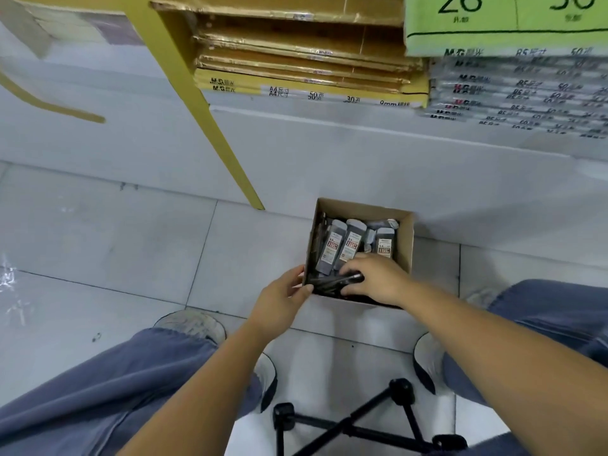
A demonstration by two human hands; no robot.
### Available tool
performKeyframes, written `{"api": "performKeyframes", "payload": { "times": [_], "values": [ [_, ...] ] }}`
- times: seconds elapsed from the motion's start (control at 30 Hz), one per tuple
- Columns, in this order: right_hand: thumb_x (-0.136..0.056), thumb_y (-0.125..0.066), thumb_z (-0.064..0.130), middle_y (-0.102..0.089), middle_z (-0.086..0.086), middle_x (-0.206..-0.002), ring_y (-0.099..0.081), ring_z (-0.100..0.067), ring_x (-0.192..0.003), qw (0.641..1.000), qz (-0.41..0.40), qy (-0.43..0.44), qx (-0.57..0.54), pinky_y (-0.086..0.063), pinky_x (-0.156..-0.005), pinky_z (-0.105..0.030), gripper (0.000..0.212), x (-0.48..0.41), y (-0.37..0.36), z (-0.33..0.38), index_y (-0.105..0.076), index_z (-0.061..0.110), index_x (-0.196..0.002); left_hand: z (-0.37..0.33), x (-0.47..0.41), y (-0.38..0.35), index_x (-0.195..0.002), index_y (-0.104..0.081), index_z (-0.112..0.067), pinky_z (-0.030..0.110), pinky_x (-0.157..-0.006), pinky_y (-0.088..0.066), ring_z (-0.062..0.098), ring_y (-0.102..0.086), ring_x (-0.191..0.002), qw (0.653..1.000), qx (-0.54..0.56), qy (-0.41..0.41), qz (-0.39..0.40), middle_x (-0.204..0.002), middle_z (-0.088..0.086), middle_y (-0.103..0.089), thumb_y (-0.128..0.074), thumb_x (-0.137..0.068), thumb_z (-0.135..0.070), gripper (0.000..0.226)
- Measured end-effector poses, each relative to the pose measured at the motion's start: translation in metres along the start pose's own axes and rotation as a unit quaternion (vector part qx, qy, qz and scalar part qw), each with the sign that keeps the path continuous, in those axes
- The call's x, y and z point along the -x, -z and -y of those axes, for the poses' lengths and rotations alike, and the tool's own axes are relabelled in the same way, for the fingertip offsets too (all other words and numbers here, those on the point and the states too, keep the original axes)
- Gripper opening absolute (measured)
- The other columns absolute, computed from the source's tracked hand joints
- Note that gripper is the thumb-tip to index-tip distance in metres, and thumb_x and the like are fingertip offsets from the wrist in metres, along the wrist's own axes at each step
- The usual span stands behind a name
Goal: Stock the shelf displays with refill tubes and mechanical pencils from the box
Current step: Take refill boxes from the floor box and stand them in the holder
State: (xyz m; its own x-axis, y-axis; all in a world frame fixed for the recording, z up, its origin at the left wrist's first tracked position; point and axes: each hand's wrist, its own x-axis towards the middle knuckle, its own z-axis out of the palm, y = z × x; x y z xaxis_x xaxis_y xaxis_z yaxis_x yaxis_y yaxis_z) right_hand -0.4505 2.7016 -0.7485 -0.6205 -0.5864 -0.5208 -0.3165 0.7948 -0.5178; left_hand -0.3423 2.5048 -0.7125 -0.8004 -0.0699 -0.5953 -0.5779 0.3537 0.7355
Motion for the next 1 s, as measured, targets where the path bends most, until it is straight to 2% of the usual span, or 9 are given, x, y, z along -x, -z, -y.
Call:
{"api": "performKeyframes", "payload": {
  "times": [0.17, 0.33, 0.43, 0.5, 0.6, 0.73, 0.83, 0.93, 1.0],
  "values": [
    [-0.081, -0.074, 0.037, -0.055, 0.009, -0.098, -0.053, -0.012, -0.092, 0.999, 0.006, -0.011, -0.048, -0.041, -0.077, -0.027, 0.027, -0.001, 0.004, -0.003, -0.068, 0.027, -0.106, 0.000, 0.001, 0.000, -0.146, -0.047, -0.024, 0.028, -0.105, -0.043, 0.010, -0.060, -0.121, 1.000, 0.012, -0.002, 0.007, -0.135, -0.003, -0.063, -0.054, -0.102, -0.025, 0.044],
    [-0.088, -0.067, 0.037, -0.056, 0.021, -0.090, -0.053, 0.001, -0.090, 0.983, 0.030, -0.065, -0.167, -0.040, -0.075, -0.019, 0.007, -0.001, 0.008, -0.001, -0.063, 0.034, -0.092, 0.002, 0.001, 0.000, -0.146, -0.048, -0.025, 0.028, -0.105, -0.045, 0.009, -0.060, -0.120, 1.000, 0.025, 0.000, 0.006, -0.135, -0.002, -0.063, -0.055, -0.102, -0.024, 0.045],
    [-0.093, -0.059, 0.039, -0.057, 0.016, -0.086, -0.052, 0.005, -0.076, 0.970, -0.030, -0.091, -0.223, -0.036, -0.061, -0.015, 0.006, -0.001, 0.009, 0.001, -0.060, 0.037, -0.087, 0.005, 0.000, 0.000, -0.146, -0.047, -0.028, 0.026, -0.101, -0.046, 0.008, -0.060, -0.121, 1.000, 0.021, -0.002, 0.007, -0.135, -0.004, -0.063, -0.055, -0.102, -0.027, 0.044],
    [-0.094, -0.058, 0.039, -0.061, 0.005, -0.100, -0.058, -0.009, -0.085, 0.957, -0.091, -0.119, -0.250, -0.040, -0.067, -0.023, 0.018, -0.004, 0.008, -0.001, -0.060, 0.024, -0.103, 0.006, 0.000, 0.000, -0.146, -0.047, -0.029, 0.027, -0.101, -0.046, 0.007, -0.059, -0.121, 1.000, 0.026, -0.001, 0.008, -0.135, -0.005, -0.062, -0.054, -0.102, -0.028, 0.044],
    [-0.089, -0.066, 0.031, -0.051, -0.003, -0.112, -0.051, -0.016, -0.097, 0.956, -0.142, -0.124, -0.223, -0.036, -0.080, -0.025, 0.023, -0.008, 0.006, -0.001, -0.055, 0.019, -0.105, 0.008, -0.001, 0.000, -0.146, -0.047, -0.029, 0.027, -0.102, -0.046, 0.007, -0.059, -0.121, 0.999, 0.033, 0.001, 0.008, -0.136, -0.006, -0.062, -0.055, -0.102, -0.028, 0.044],
    [-0.082, -0.075, 0.022, -0.056, 0.001, -0.111, -0.054, -0.012, -0.092, 0.942, -0.148, -0.140, -0.267, -0.038, -0.068, -0.018, 0.039, -0.015, -0.004, 0.004, -0.053, 0.020, -0.115, 0.009, -0.003, 0.000, -0.146, -0.047, -0.028, 0.017, -0.097, -0.042, 0.006, -0.058, -0.121, 1.000, 0.028, 0.009, 0.005, -0.137, -0.006, -0.061, -0.056, -0.101, -0.028, 0.046],
    [-0.076, -0.080, 0.015, -0.054, 0.007, -0.106, -0.054, -0.002, -0.083, 0.911, -0.175, -0.173, -0.331, -0.037, -0.061, -0.013, 0.060, -0.023, -0.007, 0.008, -0.045, 0.018, -0.124, 0.011, -0.004, 0.000, -0.145, -0.048, -0.031, 0.005, -0.087, -0.041, 0.003, -0.058, -0.119, 1.000, 0.025, 0.010, 0.006, -0.135, -0.008, -0.061, -0.057, -0.101, -0.029, 0.045],
    [-0.069, -0.085, 0.015, -0.053, 0.017, -0.093, -0.053, 0.001, -0.078, 0.884, -0.184, -0.202, -0.378, -0.040, -0.063, -0.016, 0.077, -0.031, -0.006, 0.011, -0.042, 0.016, -0.133, 0.013, -0.006, 0.001, -0.141, -0.051, -0.034, 0.014, -0.094, -0.043, 0.001, -0.060, -0.117, 0.999, 0.045, 0.014, 0.003, -0.134, -0.008, -0.062, -0.059, -0.100, -0.027, 0.042],
    [-0.067, -0.087, 0.019, -0.060, 0.012, -0.104, -0.059, -0.008, -0.086, 0.882, -0.157, -0.201, -0.396, -0.049, -0.074, -0.027, 0.076, -0.035, -0.003, 0.011, -0.046, 0.018, -0.131, 0.014, -0.007, 0.001, -0.139, -0.052, -0.035, 0.019, -0.098, -0.044, 0.002, -0.060, -0.118, 0.999, 0.051, 0.019, 0.004, -0.134, -0.007, -0.062, -0.060, -0.099, -0.026, 0.042]
  ]
}}
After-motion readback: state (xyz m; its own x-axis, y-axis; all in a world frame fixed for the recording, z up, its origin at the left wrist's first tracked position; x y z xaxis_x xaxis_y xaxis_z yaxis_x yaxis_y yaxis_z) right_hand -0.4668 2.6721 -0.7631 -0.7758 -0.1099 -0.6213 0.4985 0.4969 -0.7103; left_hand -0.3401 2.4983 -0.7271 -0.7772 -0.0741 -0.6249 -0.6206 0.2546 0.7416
